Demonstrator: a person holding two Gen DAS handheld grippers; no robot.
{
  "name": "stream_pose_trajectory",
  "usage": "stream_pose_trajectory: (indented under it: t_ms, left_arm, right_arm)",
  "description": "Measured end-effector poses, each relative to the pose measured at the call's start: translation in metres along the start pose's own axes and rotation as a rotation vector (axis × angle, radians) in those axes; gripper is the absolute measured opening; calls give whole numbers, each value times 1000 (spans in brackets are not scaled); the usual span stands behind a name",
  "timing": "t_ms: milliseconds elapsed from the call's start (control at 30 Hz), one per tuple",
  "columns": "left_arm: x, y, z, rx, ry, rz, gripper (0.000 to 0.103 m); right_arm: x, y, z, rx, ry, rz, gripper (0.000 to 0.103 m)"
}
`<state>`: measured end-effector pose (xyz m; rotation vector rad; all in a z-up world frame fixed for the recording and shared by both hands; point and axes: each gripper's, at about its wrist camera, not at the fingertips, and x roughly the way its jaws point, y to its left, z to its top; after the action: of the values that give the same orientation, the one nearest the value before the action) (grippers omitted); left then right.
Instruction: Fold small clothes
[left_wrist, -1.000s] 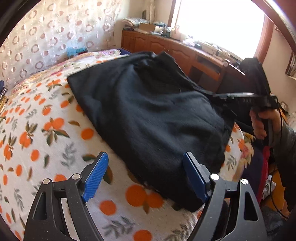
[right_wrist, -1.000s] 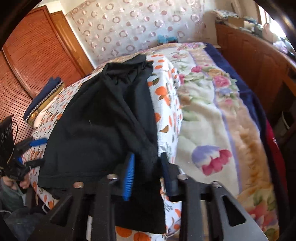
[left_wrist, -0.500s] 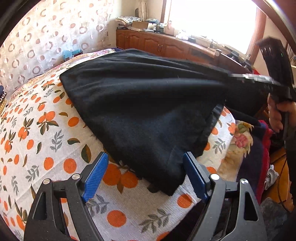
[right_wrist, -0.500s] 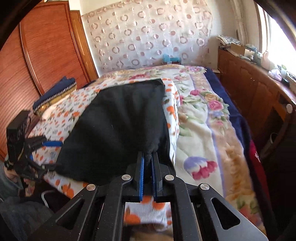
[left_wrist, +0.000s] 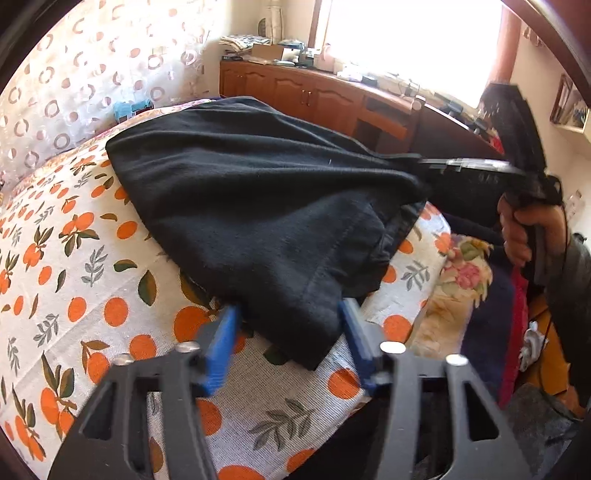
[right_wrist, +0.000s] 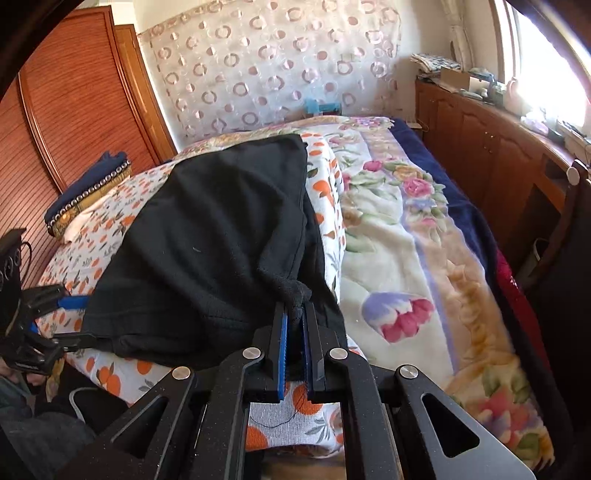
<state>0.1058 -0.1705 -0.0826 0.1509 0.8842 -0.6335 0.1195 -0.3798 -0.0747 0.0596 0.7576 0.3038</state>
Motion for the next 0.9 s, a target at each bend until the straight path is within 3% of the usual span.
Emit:
stream_pose_trajectory:
  t_ms: [67,133,267,533,600,700,767,833,900]
  left_arm:
    - [-2,0,0,11,-13,21,16]
    - [-14,2,1,8,-40,2,12]
    - [-39,7,-1,-4,-80,-17,12]
    - [-32,9,-15,-23,-25,-24,12]
    - [-34,11,-15,-33,-32,-25,12]
    - [-38,12,-14,-46,-42,-22,19]
    - [-40,13,-14,-54,-55,-26,33]
    - [-40,14,-14,-64,-61,-35,43]
    - [-39,13,-14,-66,-59,-36,44]
  right_arm:
    - [-6,0,-1,5,-10,0,7]
    - [-11,-2,-3,4,-16,1,7]
    - [-19,5,-8,-21,-14,7,7]
    - [-5,9,-26,-33,51,-36,7]
    - [-1,10,-27,-39,56,-56,20]
    - [1,12,-22,-41,40,-115,40]
    - [1,10,-21,-24,30,-122,47]
    - [6,7,-23,-8,39,-112,48]
    - [10,5,-25,14,47,-88,48]
